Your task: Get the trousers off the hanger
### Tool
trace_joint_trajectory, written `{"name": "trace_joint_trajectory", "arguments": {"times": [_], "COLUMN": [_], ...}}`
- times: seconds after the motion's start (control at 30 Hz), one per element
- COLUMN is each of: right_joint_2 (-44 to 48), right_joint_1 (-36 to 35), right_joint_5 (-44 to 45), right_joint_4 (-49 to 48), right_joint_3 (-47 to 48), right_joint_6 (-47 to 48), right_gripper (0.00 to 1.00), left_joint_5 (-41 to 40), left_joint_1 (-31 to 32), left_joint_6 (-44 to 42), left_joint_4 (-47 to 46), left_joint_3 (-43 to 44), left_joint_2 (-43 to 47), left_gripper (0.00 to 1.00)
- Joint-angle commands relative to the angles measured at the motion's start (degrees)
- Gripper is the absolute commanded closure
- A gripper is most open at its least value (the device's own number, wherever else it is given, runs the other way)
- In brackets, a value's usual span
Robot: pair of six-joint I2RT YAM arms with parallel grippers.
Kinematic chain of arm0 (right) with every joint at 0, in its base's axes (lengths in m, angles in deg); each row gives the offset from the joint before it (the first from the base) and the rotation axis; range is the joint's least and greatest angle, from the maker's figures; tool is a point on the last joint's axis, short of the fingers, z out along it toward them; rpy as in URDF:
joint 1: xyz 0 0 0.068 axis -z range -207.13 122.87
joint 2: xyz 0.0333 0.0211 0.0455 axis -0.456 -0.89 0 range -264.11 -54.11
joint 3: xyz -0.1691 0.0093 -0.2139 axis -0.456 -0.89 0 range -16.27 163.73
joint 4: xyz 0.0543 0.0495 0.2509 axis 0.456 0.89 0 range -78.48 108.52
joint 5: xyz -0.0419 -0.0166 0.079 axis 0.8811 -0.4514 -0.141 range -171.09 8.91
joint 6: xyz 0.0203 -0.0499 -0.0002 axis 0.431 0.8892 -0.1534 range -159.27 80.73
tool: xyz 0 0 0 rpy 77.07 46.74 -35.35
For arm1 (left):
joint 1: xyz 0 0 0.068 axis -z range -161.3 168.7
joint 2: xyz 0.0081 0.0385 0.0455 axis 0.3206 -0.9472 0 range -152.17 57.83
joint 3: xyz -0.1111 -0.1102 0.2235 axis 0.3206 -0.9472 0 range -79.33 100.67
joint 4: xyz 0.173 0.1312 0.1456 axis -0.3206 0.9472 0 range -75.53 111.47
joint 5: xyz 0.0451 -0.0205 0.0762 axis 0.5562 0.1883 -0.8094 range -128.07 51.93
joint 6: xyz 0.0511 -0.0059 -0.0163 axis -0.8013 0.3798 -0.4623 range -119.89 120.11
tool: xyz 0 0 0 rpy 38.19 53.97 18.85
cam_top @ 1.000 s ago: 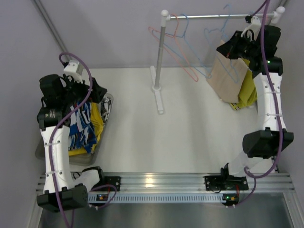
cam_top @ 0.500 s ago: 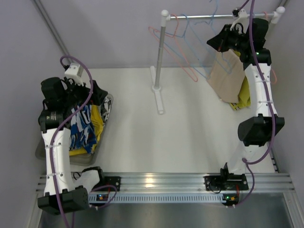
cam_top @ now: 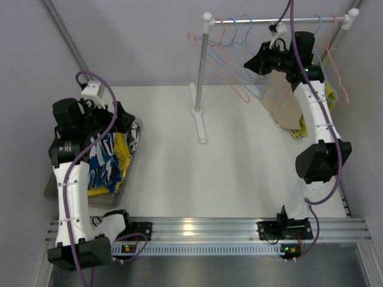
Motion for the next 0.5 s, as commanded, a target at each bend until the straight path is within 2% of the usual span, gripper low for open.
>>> {"name": "trace_joint_trajectory", "arguments": {"times": [0.0,0.27,0.3,0.33,0.43,0.47], "right_joint_2": [1.36,3.03,3.29,4.16,5.92,6.37], "right_joint_1": [-0.50,-0.49,-0.50,-0.50,-0.23,0.12], "right_joint_5": [1.52,2.32,2.32,2.32,1.44,0.83], "right_joint_4": [-3.90,-4.69,-4.60,-4.52,-4.25,-4.08], "right_joint_3": [-1.79,-5.22,-5.58,-5.93,-7.07,-7.07], "right_joint_6": [1.87,2.57,2.83,3.10,3.54,3.19], "right_gripper": [1.00,0.99,0.96,0.84,0.68,0.59], "left_joint_5": [-0.59,-0.76,-0.76,-0.94,-0.77,-0.68], "left_joint_1": [0.11,0.20,0.11,0.11,0.20,0.11], "left_joint_6": [0.03,-0.14,-0.15,-0.15,-0.32,-0.32], "left_joint_4": [-1.11,-0.40,-0.49,-0.49,-0.40,-0.23], "left_joint_3": [0.28,0.54,0.54,0.54,0.89,1.33], "left_joint_2": [1.52,1.79,1.79,1.79,1.70,1.44], "left_gripper": [0.01,0.01,0.01,0.01,0.01,0.01]}}
